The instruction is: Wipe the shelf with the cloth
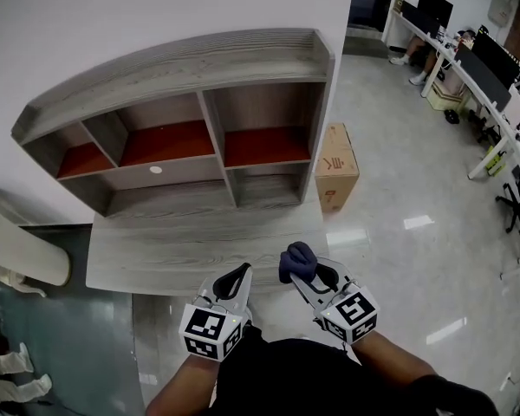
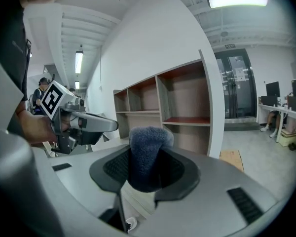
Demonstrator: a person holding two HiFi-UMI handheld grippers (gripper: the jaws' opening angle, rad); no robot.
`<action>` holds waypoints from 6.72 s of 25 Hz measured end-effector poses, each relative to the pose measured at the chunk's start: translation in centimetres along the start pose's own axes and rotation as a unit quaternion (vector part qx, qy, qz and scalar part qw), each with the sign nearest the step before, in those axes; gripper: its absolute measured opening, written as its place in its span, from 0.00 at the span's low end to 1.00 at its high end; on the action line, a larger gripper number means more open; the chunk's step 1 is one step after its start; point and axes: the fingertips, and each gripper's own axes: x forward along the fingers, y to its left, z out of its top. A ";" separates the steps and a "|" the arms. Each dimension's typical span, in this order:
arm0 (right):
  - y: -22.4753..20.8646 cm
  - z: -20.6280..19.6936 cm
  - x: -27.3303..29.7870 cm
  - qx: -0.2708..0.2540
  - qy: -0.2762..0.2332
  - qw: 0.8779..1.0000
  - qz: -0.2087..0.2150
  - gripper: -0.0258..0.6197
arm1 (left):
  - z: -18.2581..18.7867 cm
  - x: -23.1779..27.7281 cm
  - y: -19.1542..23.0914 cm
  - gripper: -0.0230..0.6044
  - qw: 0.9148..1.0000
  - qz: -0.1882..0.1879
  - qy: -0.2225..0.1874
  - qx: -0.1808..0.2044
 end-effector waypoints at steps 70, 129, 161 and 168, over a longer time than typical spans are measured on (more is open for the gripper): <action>-10.0 17.6 18.4 -0.151 -0.097 0.980 -0.087 0.26 | 5.9 5.0 13.0 0.05 1.000 0.007 -0.025 -0.001; -25.4 24.3 22.1 -0.103 -0.105 0.937 -0.318 0.26 | 5.5 4.0 14.8 0.05 0.999 0.016 -0.034 -0.007; -15.4 18.8 31.2 -0.153 -0.058 0.973 -0.165 0.26 | 4.1 2.2 16.6 0.05 0.998 0.045 -0.031 -0.028; -16.1 19.1 32.3 -0.165 -0.039 0.970 -0.176 0.26 | 4.2 1.8 17.3 0.05 0.998 0.054 -0.031 -0.029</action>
